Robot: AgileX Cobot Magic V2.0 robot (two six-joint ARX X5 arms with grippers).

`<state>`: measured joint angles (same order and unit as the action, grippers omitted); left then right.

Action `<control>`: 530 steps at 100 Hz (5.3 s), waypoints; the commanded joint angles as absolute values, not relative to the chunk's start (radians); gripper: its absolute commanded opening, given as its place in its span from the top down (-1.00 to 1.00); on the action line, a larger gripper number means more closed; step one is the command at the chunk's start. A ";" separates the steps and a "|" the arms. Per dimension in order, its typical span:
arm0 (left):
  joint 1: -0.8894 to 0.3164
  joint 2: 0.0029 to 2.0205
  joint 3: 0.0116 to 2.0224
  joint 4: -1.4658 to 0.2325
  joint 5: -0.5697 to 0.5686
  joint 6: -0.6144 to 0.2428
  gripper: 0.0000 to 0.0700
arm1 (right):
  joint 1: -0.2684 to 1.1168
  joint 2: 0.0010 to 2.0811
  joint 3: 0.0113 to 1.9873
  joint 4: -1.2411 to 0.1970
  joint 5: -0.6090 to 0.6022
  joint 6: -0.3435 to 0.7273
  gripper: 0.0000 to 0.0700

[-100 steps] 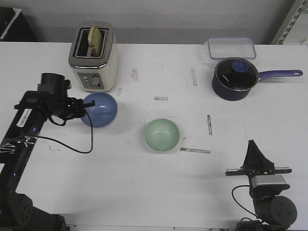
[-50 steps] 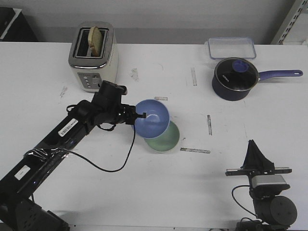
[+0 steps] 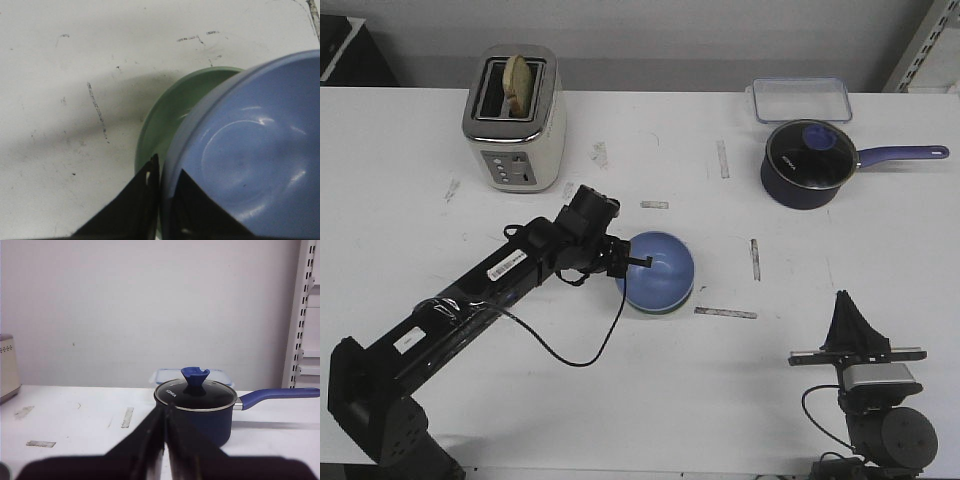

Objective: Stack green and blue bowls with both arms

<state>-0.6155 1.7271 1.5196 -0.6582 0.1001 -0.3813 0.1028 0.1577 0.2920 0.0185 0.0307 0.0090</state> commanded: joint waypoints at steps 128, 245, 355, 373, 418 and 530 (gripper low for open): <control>-0.648 1.712 1.544 -0.630 0.131 -0.372 0.27 | 0.103 0.157 0.294 0.029 0.034 0.026 0.99; -0.278 0.785 0.561 0.210 0.093 -0.009 1.00 | 0.103 0.157 0.295 0.029 0.034 0.026 0.99; -0.128 0.253 0.350 0.047 0.056 -0.011 1.00 | 0.103 0.157 0.294 0.029 0.034 0.026 0.99; -0.123 0.245 0.345 0.033 0.052 -0.011 0.99 | 0.103 0.157 0.295 0.029 0.034 0.026 0.99; -0.014 0.070 0.169 0.062 0.021 -0.011 1.00 | 0.103 0.157 0.294 0.029 0.034 0.026 0.99; -0.041 0.003 0.012 0.172 0.024 -0.012 1.00 | 0.103 0.157 0.295 0.029 0.034 0.026 0.99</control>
<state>-0.0414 0.0051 0.0341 0.1570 0.0238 -0.0166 0.1028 0.1577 0.2920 0.0185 0.0303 0.0093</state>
